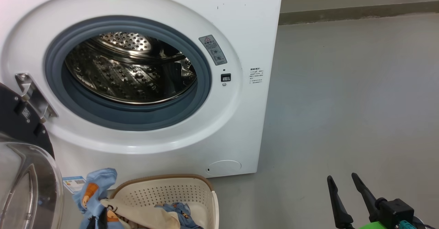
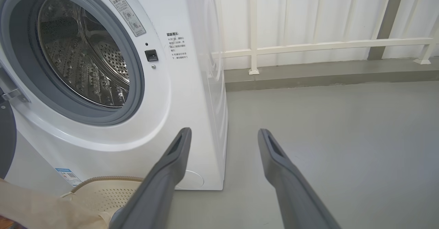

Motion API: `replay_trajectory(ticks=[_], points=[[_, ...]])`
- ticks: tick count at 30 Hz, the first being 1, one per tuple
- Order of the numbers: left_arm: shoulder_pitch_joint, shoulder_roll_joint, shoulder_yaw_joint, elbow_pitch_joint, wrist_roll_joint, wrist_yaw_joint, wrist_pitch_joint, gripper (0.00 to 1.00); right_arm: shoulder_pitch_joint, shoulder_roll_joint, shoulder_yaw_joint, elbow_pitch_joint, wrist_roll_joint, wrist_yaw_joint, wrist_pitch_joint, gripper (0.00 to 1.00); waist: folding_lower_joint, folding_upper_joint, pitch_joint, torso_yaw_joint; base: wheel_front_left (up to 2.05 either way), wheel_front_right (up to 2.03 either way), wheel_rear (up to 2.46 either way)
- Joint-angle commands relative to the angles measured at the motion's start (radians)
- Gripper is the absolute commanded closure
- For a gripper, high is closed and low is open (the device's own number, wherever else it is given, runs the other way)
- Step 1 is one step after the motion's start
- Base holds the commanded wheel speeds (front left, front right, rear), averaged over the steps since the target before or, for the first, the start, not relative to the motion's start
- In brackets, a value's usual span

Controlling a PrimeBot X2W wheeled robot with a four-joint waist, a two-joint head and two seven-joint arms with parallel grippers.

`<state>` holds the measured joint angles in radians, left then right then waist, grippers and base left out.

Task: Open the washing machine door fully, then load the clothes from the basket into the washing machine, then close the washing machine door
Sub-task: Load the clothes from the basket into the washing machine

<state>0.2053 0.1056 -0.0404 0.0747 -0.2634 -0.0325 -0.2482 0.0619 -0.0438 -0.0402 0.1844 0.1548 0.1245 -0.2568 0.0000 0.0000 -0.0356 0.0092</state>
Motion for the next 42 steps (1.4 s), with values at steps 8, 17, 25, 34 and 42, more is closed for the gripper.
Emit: replay_trajectory(ticks=[8, 17, 25, 34, 42], points=[[-0.034, -0.004, 0.050, -0.021, 0.023, -0.018, -0.014, 1.00, -0.040, -0.013, 0.037, -0.018, -0.013, 0.006, -0.005, 0.00, 0.0000, 0.0000, 0.003, 0.005, 0.00, 0.00, 0.00], [-0.032, -0.010, 0.057, -0.019, 0.031, -0.028, -0.014, 1.00, -0.038, -0.010, 0.041, -0.017, -0.009, 0.006, -0.005, 0.00, 0.0000, 0.0000, 0.005, 0.004, 0.00, 0.00, 0.00], [-0.033, -0.015, 0.062, -0.018, 0.037, -0.033, -0.014, 1.00, -0.039, -0.009, 0.042, -0.016, -0.008, 0.006, -0.005, 0.00, 0.0000, 0.0000, 0.005, 0.004, 0.00, 0.00, 0.00], [-0.035, -0.023, 0.063, -0.018, 0.039, -0.038, -0.014, 1.00, -0.042, -0.008, 0.044, -0.016, -0.006, 0.006, -0.005, 0.00, 0.0000, 0.0000, 0.008, 0.002, 0.00, 0.00, 0.00], [-0.061, -0.023, 0.050, -0.005, 0.048, -0.049, -0.014, 1.00, -0.046, -0.008, 0.051, -0.016, -0.006, 0.006, -0.005, 0.00, 0.0000, 0.0000, 0.018, -0.004, 0.00, 0.00, 0.00]])
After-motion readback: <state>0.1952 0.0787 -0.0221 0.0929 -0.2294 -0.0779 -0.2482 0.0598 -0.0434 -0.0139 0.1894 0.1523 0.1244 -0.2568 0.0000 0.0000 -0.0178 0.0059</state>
